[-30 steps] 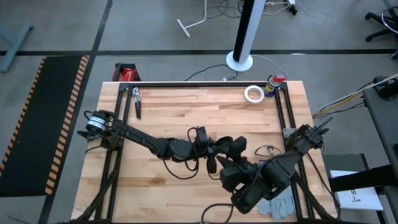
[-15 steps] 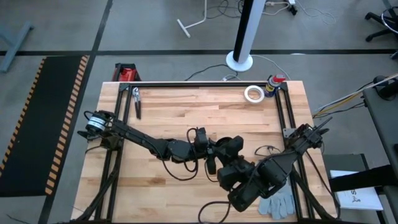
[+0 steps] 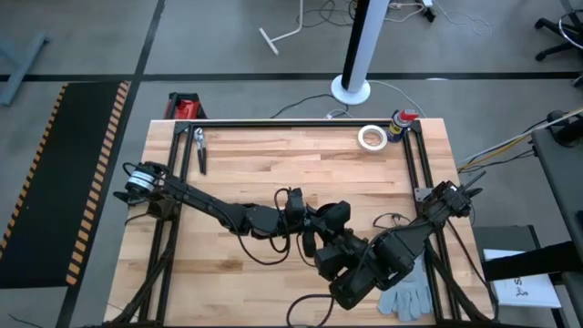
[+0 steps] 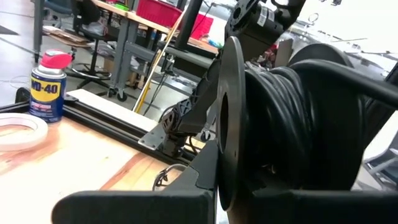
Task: Coil cords
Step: Coil the black wire into the spool
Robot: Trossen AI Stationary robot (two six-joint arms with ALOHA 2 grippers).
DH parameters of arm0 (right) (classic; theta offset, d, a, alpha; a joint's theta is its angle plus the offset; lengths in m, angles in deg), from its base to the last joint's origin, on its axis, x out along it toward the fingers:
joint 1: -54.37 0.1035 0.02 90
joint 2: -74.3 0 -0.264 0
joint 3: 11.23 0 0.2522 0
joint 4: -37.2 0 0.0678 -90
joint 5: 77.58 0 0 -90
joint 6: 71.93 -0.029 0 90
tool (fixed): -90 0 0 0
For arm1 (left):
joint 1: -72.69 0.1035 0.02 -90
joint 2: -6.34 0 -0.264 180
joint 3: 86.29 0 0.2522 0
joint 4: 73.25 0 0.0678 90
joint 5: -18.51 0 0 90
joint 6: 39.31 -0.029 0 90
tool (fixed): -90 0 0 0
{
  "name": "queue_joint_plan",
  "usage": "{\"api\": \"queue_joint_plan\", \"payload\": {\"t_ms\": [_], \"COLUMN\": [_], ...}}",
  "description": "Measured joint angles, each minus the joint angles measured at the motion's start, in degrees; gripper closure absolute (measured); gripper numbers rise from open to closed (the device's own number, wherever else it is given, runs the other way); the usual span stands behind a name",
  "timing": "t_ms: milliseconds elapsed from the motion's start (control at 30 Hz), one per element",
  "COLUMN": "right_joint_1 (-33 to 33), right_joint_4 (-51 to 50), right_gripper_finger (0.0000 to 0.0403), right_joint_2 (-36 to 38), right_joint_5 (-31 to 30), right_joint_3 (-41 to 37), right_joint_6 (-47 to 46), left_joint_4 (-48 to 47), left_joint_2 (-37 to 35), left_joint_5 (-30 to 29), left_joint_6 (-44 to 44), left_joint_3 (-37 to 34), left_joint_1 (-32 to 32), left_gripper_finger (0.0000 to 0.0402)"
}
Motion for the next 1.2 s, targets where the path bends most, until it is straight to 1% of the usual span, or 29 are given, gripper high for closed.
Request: {"api": "queue_joint_plan", "payload": {"t_ms": [100,333,467,533,667,733,800,1067,1200], "right_joint_1": [0.3,1.9,2.6,2.9,4.3,5.3,5.9,6.7,8.6], "right_joint_4": [-0.1,-0.6,-0.3,-0.4,-0.5,-0.5,-0.5,-0.6,-0.2], "right_gripper_finger": [0.0403,0.0403,0.0403,0.0403,0.0402,0.0399,0.0394,0.0373,0.0350], "right_joint_2": [0.1,0.6,0.6,0.6,0.7,0.7,0.4,0.5,1.0], "right_joint_5": [2.1,9.2,10.0,10.1,10.5,12.7,12.9,9.8,4.4], "right_joint_3": [0.0,0.0,-0.9,-1.0,-1.0,-1.4,-2.2,-3.1,-2.4], "right_joint_6": [-0.5,-2.7,-4.0,-6.5,-14.2,-15.4,-15.9,-17.7,-20.3], "left_joint_4": [-0.3,1.1,1.0,1.0,1.5,3.1,4.6,4.9,3.1], "left_joint_2": [0.0,-1.5,-2.8,-3.1,-3.5,-3.8,-4.2,-4.5,-4.5], "left_joint_5": [1.3,3.4,4.3,4.2,4.2,3.7,3.2,3.7,3.7], "left_joint_6": [-0.2,-3.1,-4.2,-5.0,-6.1,-5.9,-5.9,-6.7,-7.3], "left_joint_3": [0.0,0.0,0.0,0.0,0.0,0.0,0.1,0.1,0.1], "left_joint_1": [-0.2,-0.4,-0.6,-0.7,-1.0,-0.9,-0.8,-1.0,-1.0], "left_gripper_finger": [0.0401,0.0401,0.0401,0.0401,0.0401,0.0401,0.0401,0.0401,0.0401]}}
